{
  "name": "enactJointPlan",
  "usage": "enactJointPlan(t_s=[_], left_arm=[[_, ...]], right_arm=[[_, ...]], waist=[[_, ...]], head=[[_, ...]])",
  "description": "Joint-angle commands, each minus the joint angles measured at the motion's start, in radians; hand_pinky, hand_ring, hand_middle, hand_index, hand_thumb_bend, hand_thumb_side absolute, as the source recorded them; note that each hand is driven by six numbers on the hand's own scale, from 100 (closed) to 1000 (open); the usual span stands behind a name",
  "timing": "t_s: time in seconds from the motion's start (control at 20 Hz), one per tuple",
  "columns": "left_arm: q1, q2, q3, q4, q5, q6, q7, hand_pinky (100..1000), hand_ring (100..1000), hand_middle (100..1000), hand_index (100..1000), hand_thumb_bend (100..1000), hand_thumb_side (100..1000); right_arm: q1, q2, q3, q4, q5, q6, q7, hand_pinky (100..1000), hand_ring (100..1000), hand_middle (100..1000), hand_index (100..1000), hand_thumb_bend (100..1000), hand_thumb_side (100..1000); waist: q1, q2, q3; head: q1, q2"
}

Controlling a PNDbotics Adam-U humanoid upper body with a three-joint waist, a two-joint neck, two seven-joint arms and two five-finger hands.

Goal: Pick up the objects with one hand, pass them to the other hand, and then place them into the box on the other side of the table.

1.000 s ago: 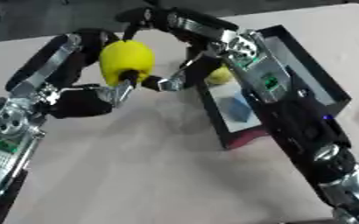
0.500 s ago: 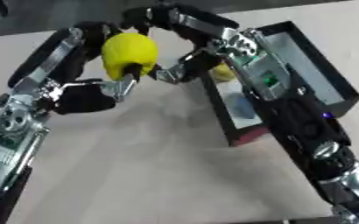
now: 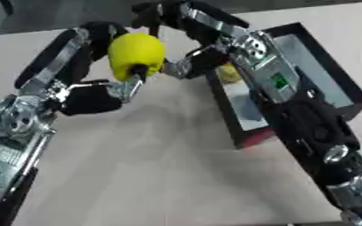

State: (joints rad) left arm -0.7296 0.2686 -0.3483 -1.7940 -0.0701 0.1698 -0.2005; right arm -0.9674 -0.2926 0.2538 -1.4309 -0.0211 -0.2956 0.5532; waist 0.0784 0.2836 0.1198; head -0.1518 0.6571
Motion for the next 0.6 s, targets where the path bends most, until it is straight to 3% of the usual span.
enactJointPlan(t_s=[0.05, 0.1, 0.15, 0.3, 0.6], left_arm=[[-0.006, 0.003, 0.012, 0.001, -0.021, -0.001, 0.023, 801, 632, 553, 594, 100, 100], [-0.005, 0.004, 0.014, 0.003, -0.030, -0.001, 0.032, 801, 633, 553, 594, 100, 100], [-0.004, 0.005, 0.016, 0.005, -0.040, -0.001, 0.042, 800, 634, 554, 594, 100, 100], [-0.001, 0.009, 0.020, 0.006, -0.074, -0.007, 0.066, 798, 634, 555, 594, 100, 100], [0.003, 0.012, 0.024, 0.005, -0.113, -0.020, 0.084, 797, 636, 556, 595, 100, 100]], right_arm=[[-0.017, -0.021, -0.003, -0.037, -0.012, 0.009, 0.015, 923, 1000, 483, 833, 285, 100], [-0.016, -0.022, -0.003, -0.041, -0.007, 0.006, 0.026, 926, 1000, 499, 852, 308, 100], [-0.015, -0.024, -0.002, -0.047, -0.001, 0.000, 0.038, 949, 1000, 578, 932, 414, 100], [-0.011, -0.028, -0.004, -0.071, 0.011, -0.024, 0.086, 979, 1000, 649, 1000, 416, 135], [-0.007, -0.034, -0.015, -0.101, -0.006, -0.038, 0.178, 1000, 1000, 700, 1000, 410, 123]], waist=[[-0.015, -0.106, 0.003], [-0.015, -0.106, 0.003], [-0.015, -0.106, 0.003], [-0.016, -0.106, 0.003], [-0.016, -0.105, 0.003]], head=[[0.004, -0.009], [0.005, -0.009], [0.006, -0.009], [0.008, -0.013], [0.005, -0.018]])
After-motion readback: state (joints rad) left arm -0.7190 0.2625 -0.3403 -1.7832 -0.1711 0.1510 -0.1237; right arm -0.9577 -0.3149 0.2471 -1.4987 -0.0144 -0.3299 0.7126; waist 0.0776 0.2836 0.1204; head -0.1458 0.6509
